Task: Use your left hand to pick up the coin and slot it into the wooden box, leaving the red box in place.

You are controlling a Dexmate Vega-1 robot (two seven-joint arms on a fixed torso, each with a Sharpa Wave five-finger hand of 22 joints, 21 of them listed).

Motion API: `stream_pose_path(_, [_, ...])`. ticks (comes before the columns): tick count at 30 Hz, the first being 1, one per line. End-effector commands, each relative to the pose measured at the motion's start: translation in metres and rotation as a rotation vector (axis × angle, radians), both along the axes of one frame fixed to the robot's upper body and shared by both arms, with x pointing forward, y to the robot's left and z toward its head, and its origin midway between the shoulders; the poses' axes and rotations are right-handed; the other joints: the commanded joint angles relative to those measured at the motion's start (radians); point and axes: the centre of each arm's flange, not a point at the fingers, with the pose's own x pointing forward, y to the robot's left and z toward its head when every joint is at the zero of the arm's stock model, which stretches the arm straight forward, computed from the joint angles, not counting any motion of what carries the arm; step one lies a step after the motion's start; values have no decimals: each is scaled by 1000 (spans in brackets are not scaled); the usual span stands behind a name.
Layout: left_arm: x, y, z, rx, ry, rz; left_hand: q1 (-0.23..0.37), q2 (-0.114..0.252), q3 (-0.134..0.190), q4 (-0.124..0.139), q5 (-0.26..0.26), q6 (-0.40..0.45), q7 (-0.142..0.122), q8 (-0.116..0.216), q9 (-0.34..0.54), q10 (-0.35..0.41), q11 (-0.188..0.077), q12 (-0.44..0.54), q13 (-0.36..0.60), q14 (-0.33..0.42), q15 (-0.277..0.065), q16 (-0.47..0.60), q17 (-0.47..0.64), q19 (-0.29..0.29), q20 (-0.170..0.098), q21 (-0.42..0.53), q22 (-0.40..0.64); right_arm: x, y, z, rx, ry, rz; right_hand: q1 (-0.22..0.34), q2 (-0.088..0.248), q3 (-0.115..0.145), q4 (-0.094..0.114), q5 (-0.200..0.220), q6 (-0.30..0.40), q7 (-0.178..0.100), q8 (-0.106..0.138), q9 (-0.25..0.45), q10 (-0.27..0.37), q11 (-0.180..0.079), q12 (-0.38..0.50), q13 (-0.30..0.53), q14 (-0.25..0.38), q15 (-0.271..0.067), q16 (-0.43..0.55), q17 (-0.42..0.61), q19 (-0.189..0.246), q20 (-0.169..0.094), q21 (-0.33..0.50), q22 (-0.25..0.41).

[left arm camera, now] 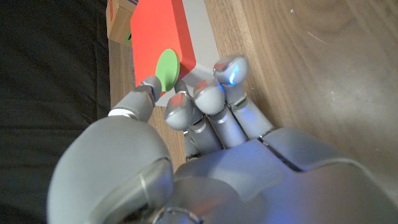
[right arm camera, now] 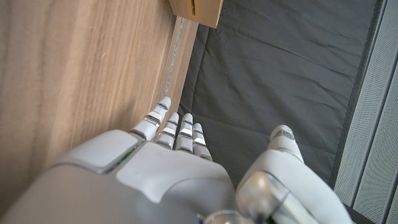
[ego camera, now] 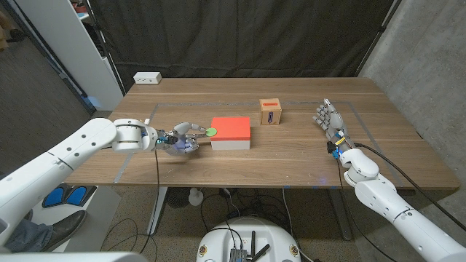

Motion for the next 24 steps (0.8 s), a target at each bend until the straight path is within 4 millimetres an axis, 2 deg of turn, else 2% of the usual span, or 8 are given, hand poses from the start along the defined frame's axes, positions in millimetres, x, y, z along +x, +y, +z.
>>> stream_pose_path(1, [0,-3,-3,-9,4,-2,-1,14,-3,-3,1,28,0,14,3,-3,-1,-5,2,-1,0,-3,4,10,-7,4,3,0,-1,-3,10,3,-1,10,5,2,-9,0,-3,-6,4,4,10,1,5,2,5,3,4,0,3,4,0,1])
stream_pose_path(15, [0,-3,-6,-19,4,-3,-14,36,4,0,1,87,-11,42,4,-4,-2,-14,-4,-4,0,-17,4,2,-8,1,-14,-1,0,-6,10,7,-2,11,5,2,-9,0,-4,-7,4,5,15,-2,6,3,6,7,4,0,4,6,0,1])
stream_pose_path(24, [-1,-6,-2,-6,5,49,-12,42,10,-5,3,79,-9,34,-3,-3,-2,-6,7,-1,0,-14,15,0,-7,7,-14,-4,-1,-9,10,10,-9,11,5,2,-10,0,-4,-7,4,5,16,-2,5,3,5,5,4,-1,4,7,0,1])
